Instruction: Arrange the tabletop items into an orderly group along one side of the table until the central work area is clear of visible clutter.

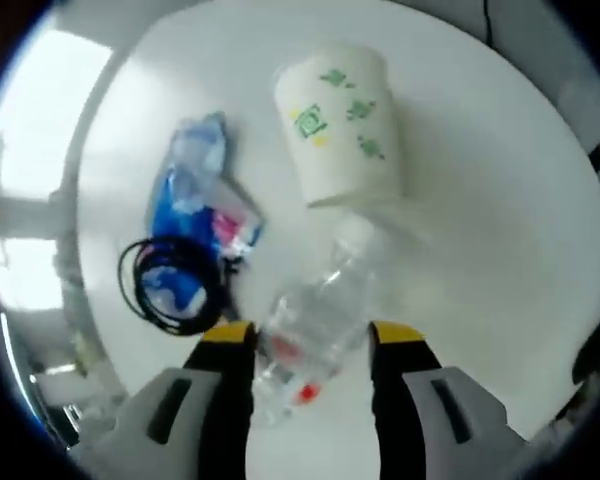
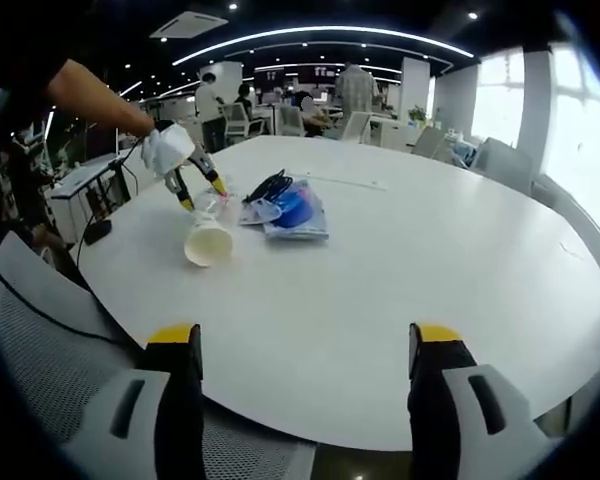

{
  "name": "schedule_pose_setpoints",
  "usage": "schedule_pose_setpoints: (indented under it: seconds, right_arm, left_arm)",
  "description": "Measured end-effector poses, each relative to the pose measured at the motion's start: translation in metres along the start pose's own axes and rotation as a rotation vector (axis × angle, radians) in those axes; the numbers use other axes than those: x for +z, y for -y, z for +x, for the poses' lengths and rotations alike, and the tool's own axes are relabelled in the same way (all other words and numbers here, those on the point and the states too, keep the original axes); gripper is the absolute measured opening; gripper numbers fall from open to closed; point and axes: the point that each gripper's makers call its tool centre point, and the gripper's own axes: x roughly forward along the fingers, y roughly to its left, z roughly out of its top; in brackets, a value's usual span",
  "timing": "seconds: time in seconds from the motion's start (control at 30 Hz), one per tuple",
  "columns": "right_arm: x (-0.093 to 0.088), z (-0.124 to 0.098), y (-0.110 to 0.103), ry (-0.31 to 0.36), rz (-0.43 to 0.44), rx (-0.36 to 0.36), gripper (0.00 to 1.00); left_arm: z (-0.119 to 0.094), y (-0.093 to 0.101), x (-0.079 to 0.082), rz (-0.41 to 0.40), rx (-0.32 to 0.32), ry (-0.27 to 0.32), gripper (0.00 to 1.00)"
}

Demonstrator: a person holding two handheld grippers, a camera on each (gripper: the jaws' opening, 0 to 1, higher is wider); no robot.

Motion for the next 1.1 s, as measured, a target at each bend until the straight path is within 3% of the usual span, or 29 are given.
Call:
schedule_pose_setpoints:
  seconds: [0.1,0.47,0.73,1.1]
  right_arm:
    - [0.000,0.000,0.000,0.001,0.001,0.001,0.84]
    - [0.000,0.000,-0.001,0.001,0.001,0.006,0.81]
    - [0.000,0.000,-0.001,0.000,0.002,0.006,0.80]
    - [-0.001,0.000,-0.001,-0.003,0.001,0.007,0.79]
  left_arm:
    - [-0.001,0.001,-0.001,-0.009,-0.002,-0.003,0.42]
    - [-0.004,0.008,-0.011,-0.219,0.000,-0.024,0.41]
    - [-0.003,0.005,-0.013,-0.488,-0.008,-0.021,0.40]
    - [0.002,0.003,-0.028,-0.829,-0.045,-0.042,0.40]
